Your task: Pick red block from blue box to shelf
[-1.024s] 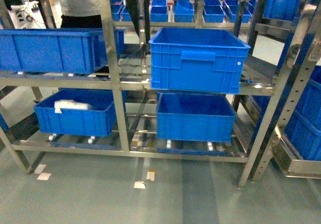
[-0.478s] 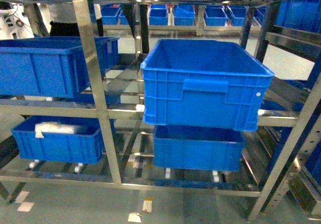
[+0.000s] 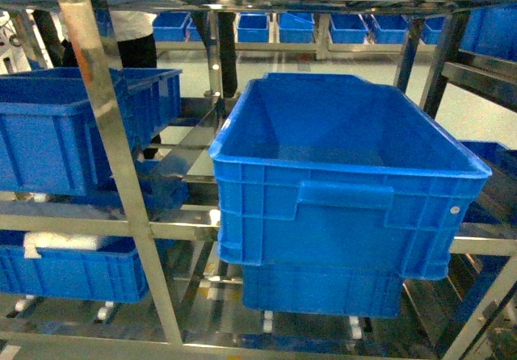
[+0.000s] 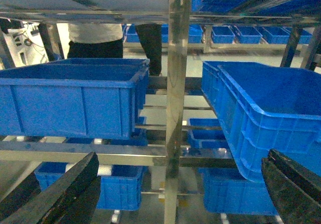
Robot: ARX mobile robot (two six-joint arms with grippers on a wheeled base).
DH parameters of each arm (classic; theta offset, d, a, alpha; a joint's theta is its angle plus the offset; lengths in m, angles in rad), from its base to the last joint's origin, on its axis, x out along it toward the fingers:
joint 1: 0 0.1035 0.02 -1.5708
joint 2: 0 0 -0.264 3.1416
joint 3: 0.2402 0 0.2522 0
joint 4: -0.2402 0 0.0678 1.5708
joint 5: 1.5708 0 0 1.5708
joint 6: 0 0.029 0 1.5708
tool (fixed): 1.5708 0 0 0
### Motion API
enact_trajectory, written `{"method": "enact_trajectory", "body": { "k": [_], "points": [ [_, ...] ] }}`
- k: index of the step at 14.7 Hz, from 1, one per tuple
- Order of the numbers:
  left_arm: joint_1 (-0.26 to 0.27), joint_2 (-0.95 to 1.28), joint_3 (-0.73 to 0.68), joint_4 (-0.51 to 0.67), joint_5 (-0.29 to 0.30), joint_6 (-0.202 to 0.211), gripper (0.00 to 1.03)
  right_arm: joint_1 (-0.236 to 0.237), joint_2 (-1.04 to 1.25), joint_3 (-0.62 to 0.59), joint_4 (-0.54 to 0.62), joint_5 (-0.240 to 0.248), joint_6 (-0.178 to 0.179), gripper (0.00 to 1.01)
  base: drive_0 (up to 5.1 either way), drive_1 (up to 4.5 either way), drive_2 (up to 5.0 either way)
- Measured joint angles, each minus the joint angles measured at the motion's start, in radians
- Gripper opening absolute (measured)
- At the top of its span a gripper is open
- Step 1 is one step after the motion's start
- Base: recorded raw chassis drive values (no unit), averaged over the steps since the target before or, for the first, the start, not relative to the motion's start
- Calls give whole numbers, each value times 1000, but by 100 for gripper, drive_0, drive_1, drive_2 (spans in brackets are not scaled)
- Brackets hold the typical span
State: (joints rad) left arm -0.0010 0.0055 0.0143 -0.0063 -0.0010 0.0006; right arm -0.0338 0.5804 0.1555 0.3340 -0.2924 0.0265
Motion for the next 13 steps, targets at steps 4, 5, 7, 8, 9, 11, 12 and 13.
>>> {"method": "enact_trajectory", "body": {
  "k": [4,5,7,8,9,11,12,13],
  "points": [
    [0,0,0,3,0,0,98,0,0,0,-1,1,0,29,-109,258,-475],
    [-2,0,0,2,2,0,98,0,-6,0,1,0,0,29,36,171,-99],
    [0,0,0,-2,0,0,98,1,3,0,-4,0,0,29,0,0,0],
    [0,0,0,6,0,0,98,0,0,0,1,0,0,29,0,0,0],
    [0,0,0,0,0,0,98,0,0,0,0,0,0,29,0,0,0],
    [0,0,0,2,0,0,98,0,0,0,-1,0,0,29,-21,-21,-21],
    [2,0,0,2,-1,0,98,1,0,0,-1,0,0,29,-145,-145,-145],
    [1,0,0,3,0,0,98,0,0,0,-1,0,0,29,-60,-60,-60]
  ]
}}
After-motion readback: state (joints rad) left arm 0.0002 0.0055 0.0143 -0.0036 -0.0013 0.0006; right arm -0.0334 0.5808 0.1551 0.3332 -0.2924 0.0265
